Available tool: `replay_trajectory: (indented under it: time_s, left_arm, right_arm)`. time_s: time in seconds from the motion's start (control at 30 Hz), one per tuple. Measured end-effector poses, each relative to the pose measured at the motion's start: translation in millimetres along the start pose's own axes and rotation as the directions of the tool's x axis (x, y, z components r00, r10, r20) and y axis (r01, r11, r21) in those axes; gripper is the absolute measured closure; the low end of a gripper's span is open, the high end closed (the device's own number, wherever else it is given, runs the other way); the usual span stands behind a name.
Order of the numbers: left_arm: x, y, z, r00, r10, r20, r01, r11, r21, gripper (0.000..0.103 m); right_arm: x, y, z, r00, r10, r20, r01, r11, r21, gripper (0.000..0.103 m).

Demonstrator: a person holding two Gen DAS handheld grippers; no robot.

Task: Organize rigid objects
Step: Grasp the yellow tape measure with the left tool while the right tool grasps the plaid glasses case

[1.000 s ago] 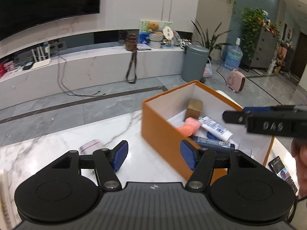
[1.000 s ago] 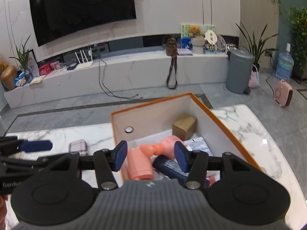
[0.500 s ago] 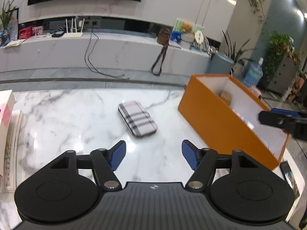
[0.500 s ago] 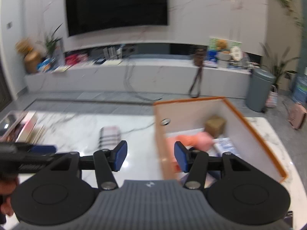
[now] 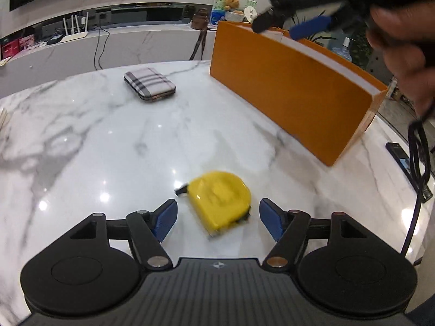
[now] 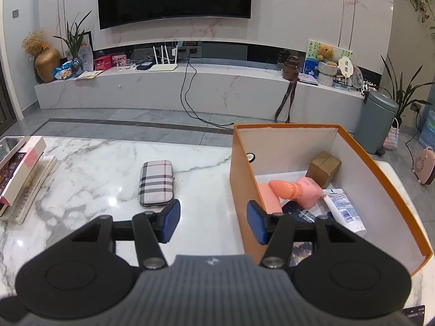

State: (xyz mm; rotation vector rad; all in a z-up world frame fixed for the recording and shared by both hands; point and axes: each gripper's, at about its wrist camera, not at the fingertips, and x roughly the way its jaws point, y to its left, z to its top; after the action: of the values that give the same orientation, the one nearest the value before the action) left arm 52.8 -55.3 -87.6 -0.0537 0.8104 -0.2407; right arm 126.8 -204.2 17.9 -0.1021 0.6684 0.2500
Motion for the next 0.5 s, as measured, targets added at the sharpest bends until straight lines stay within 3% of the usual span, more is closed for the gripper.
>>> replay_trajectory:
  time_s: [0.23,0.27,0.37,0.5]
  left_arm:
    - [13.6,-14.4,-2.9,0.998,0.037,0.046,-0.039,0.998,0.045,0.02]
    - [15.7,-12.8,-1.3,0.998,0.036,0.049,-0.038,0.999,0.038,0.022]
    - [18.2,-4.6,3.9,0.998,0.003,0.055,-0.005,0.999,0.037,0.041]
    - [19.5,3.1,6.7,0.998,-0.047,0.038,0.043,0.994,0.098,0.041]
  right_arm:
    - [9.8,6.5,-2.6,1.0,0.009,-0.026,-0.009,1.0,-0.017,0.046]
    - [11.0,7.1,-3.0,1.0,0.01,-0.03,-0.011,1.0,-0.019,0.046]
    - [16.2,6.5,-6.4,0.999,0.011,-0.042,-0.012,1.0,-0.021,0.045]
    - [31.2,5.9,-11.7,0.997,0.008,-0.071,-0.009,1.0,-0.023,0.045]
